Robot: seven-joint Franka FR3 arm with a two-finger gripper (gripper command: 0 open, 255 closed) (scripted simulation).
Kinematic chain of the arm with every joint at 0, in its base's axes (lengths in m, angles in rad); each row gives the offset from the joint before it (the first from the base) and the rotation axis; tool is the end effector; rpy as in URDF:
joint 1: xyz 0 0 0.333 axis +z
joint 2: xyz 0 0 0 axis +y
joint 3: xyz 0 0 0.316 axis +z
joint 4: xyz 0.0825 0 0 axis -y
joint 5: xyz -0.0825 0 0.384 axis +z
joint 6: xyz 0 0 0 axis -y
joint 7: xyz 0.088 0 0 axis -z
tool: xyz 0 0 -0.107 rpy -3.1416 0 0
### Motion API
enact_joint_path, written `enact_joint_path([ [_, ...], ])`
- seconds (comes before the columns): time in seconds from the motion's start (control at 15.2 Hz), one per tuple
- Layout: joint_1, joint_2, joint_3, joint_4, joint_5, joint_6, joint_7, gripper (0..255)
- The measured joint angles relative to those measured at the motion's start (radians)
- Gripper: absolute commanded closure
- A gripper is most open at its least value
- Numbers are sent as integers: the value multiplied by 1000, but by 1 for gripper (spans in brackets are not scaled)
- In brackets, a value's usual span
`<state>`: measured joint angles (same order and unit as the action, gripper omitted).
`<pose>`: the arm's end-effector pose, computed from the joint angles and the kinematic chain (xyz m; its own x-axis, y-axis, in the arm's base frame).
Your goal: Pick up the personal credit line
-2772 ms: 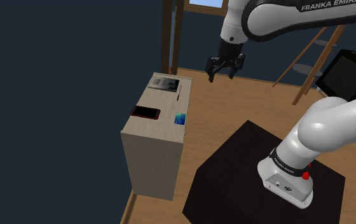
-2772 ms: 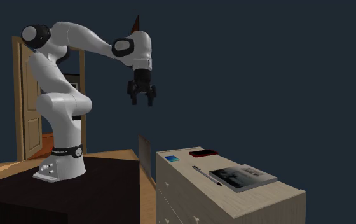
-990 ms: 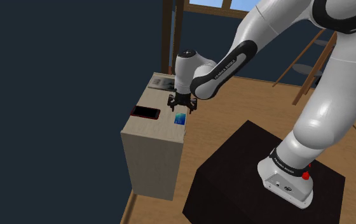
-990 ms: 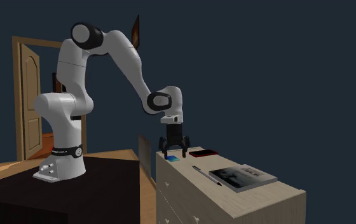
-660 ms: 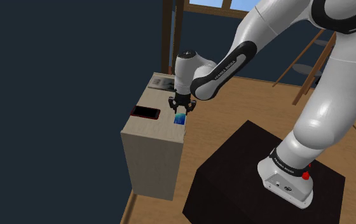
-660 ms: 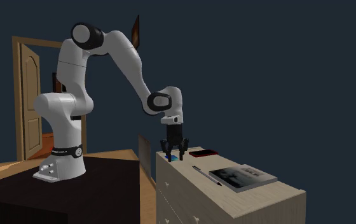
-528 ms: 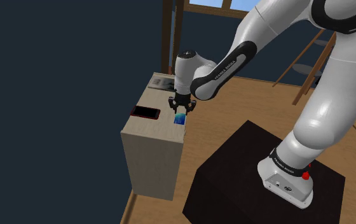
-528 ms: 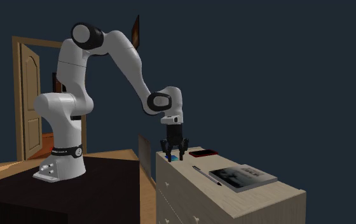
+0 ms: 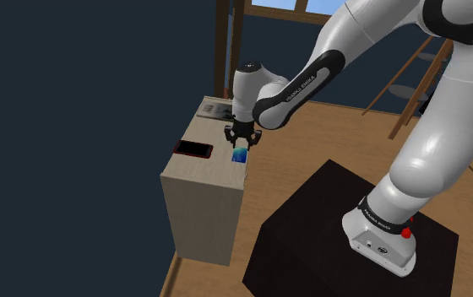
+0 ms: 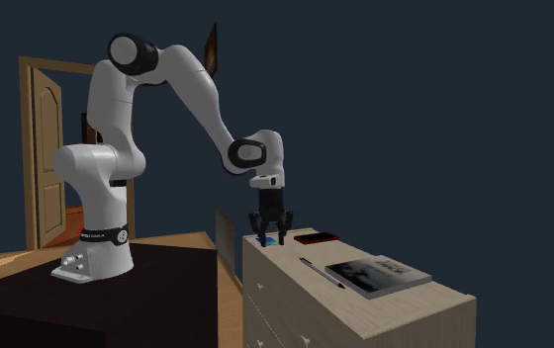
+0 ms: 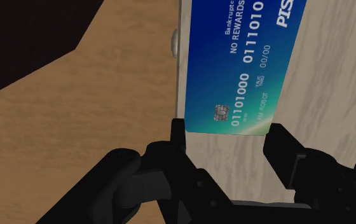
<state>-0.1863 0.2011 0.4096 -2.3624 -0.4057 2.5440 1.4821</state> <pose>0.4950 0.1205 0.2493 0.5928 -0.7921 0.1453 -0.8027 -0.5957 0.0277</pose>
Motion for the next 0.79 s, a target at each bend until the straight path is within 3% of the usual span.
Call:
enact_joint_path([
  [0.79,-22,-142,38,15,147,-128,-121,255],
])
